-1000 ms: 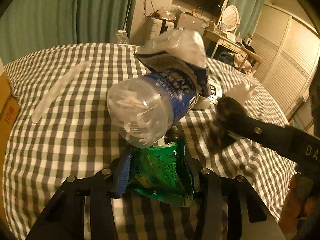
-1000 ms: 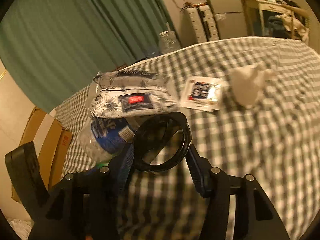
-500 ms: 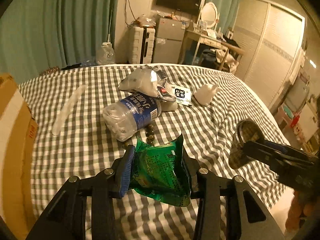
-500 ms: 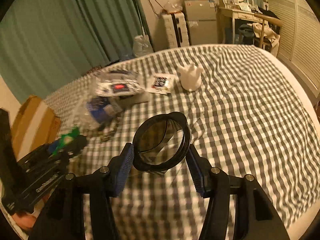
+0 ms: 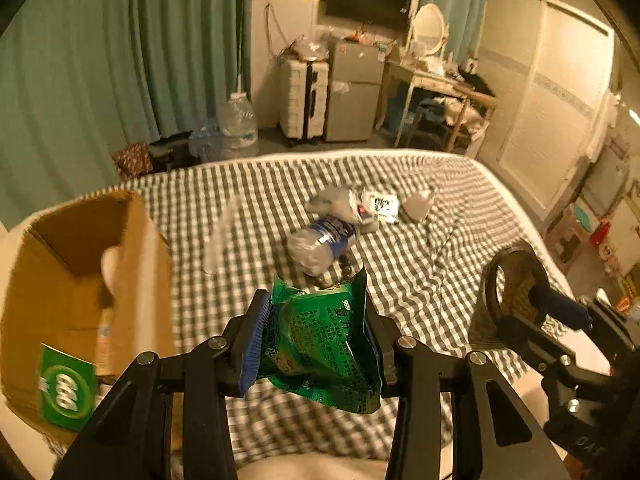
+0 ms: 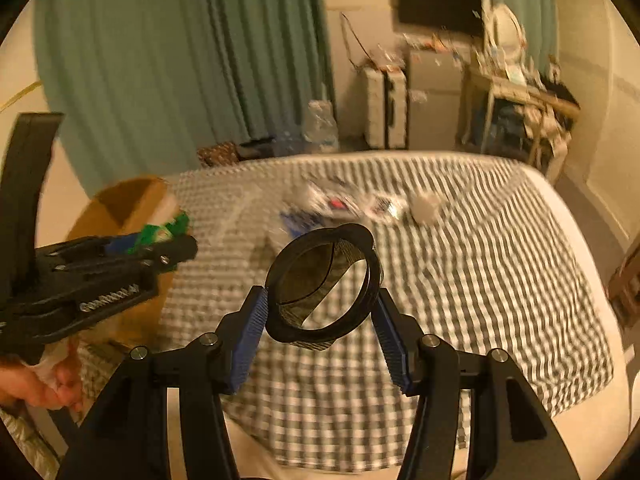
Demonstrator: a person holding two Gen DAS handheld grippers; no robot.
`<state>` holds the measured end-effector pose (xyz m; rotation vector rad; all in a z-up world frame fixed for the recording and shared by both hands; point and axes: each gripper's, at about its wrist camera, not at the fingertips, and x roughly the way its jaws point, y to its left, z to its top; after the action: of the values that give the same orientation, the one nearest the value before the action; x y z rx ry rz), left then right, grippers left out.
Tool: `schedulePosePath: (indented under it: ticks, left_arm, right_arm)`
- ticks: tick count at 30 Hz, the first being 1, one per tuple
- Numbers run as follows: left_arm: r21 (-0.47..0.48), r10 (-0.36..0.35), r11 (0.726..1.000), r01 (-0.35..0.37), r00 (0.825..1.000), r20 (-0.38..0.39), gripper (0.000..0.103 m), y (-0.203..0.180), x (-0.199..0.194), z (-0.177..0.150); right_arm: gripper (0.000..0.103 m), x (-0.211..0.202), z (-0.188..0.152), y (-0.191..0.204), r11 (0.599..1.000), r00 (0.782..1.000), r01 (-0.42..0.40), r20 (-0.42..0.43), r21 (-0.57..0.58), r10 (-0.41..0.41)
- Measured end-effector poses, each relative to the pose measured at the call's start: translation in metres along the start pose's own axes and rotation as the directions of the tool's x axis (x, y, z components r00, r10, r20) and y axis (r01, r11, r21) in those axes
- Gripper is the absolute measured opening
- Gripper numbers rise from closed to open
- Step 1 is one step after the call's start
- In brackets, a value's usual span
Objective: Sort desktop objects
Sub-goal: 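Carry the snack bag and cable over the cardboard box and release both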
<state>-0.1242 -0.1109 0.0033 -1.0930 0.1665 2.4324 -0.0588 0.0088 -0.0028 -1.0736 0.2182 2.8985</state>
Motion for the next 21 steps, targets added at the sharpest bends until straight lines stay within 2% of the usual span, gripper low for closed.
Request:
schedulePosePath:
  ticks: [3, 7, 10, 14, 18, 21]
  left_arm:
    - [0.001, 0.006, 1.0, -0.006, 0.999, 0.045, 0.043, 0.033, -0.035, 0.006]
    - [-0.032, 0.011, 0.999, -0.009, 0.998, 0.063, 0.043, 0.079, -0.065, 0.014]
    - [-0.019, 0.06, 0.998, -0.059, 0.994, 0.086, 0.043, 0.115, -0.08, 0.012]
    - [-0.056, 0.078, 0.996, -0.074, 0.994, 0.077, 0.043, 0.162, -0.078, 0.0]
    - [-0.075, 0.124, 0.99, -0.12, 0.991, 0.048, 0.043, 0.203, -0.062, -0.02]
    - [-0.115, 0.117, 0.987, -0.115, 0.993, 0.009, 0.043, 0.229, -0.044, -0.032]
  right_arm:
    - [0.054, -0.013, 0.012, 0.033, 0.996, 0.997, -0.079, 0.022, -0.028, 0.079]
    - [0.054, -0.02, 0.032, 0.087, 0.984, 0.987, -0.158, 0.024, -0.082, 0.161]
    - [0.054, -0.018, 0.041, 0.122, 0.972, 0.976, -0.212, 0.026, -0.1, 0.215]
    - [0.054, 0.008, 0.049, 0.174, 0.957, 0.965, -0.263, -0.023, -0.127, 0.262]
    - [0.054, 0.051, 0.05, 0.223, 0.95, 0.963, -0.264, -0.101, -0.17, 0.249]
    - [0.053, 0.083, 0.047, 0.248, 0.95, 0.965, -0.249, -0.134, -0.19, 0.226]
